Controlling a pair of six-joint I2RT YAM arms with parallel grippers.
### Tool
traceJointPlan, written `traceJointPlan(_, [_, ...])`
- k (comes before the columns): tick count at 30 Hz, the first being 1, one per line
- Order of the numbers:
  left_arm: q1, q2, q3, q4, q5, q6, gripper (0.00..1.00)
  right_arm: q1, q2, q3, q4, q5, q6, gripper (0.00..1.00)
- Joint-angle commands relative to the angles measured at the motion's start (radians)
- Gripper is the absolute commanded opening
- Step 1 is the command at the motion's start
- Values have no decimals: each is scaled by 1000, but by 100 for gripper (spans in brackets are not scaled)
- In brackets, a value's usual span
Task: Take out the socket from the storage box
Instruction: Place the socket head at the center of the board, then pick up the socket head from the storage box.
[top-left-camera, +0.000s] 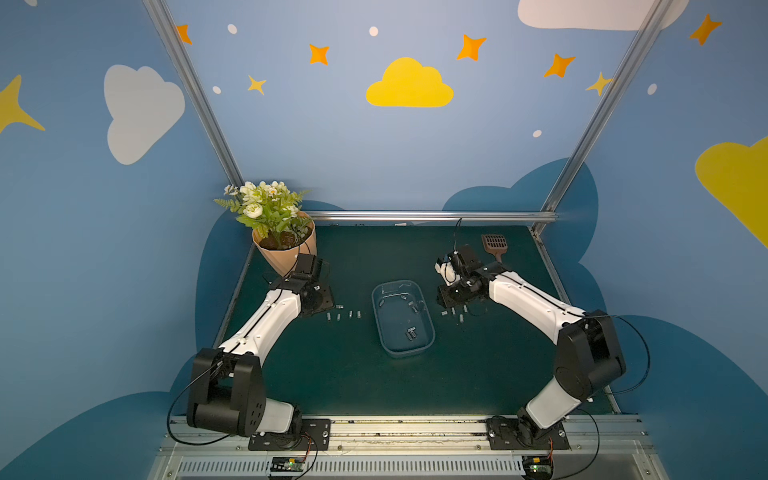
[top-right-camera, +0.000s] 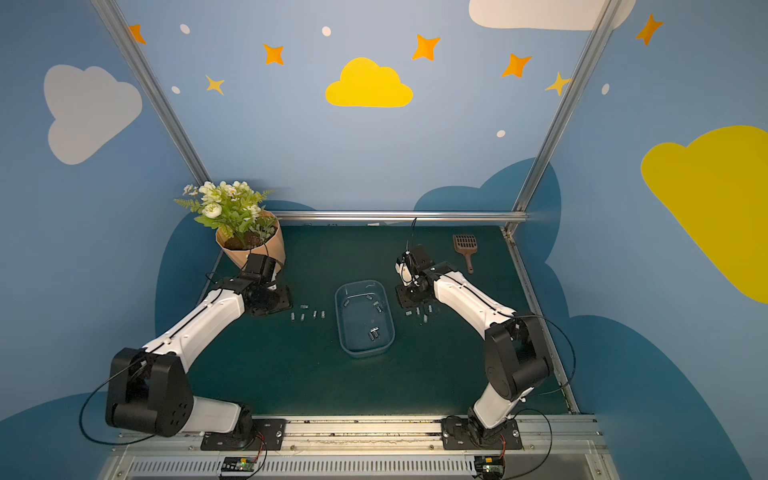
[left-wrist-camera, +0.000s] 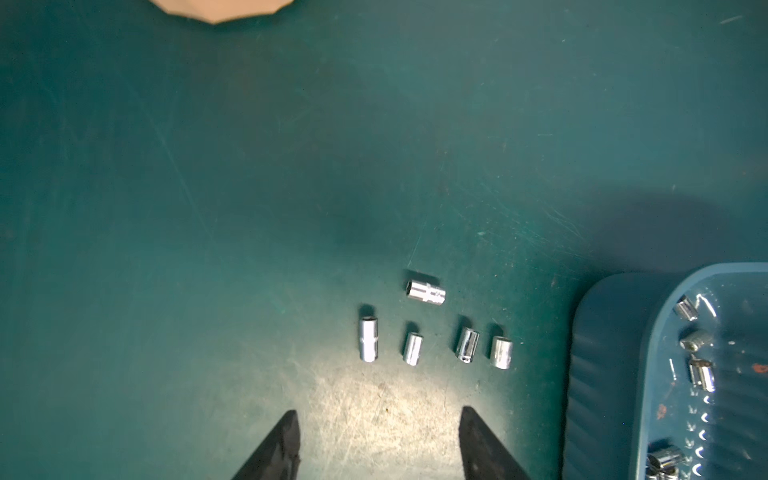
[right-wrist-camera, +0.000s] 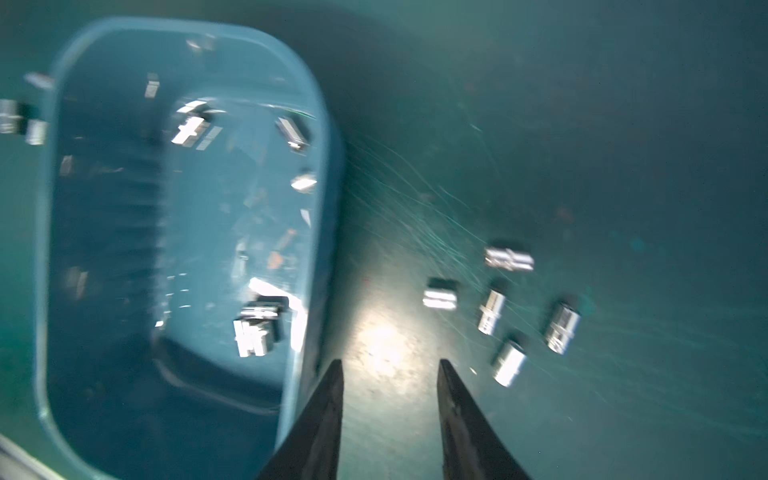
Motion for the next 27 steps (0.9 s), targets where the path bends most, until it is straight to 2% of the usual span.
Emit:
traceJointPlan(1, [3,-27,-21,-7,-26,-26,67,45,32,51,4,-27,-23,39])
traceJointPlan(8, [3,-53,-49,-3,-16,-45,71,140,114,132,26,-66,-28,43])
traceJointPlan(18, [3,-79,-97,22,4,-74,71,200,260,221,89,-107,-43,48])
traceJointPlan(27, [3,-88,-132,52,38,-91,71,244,412,341,73,-70,-58,51])
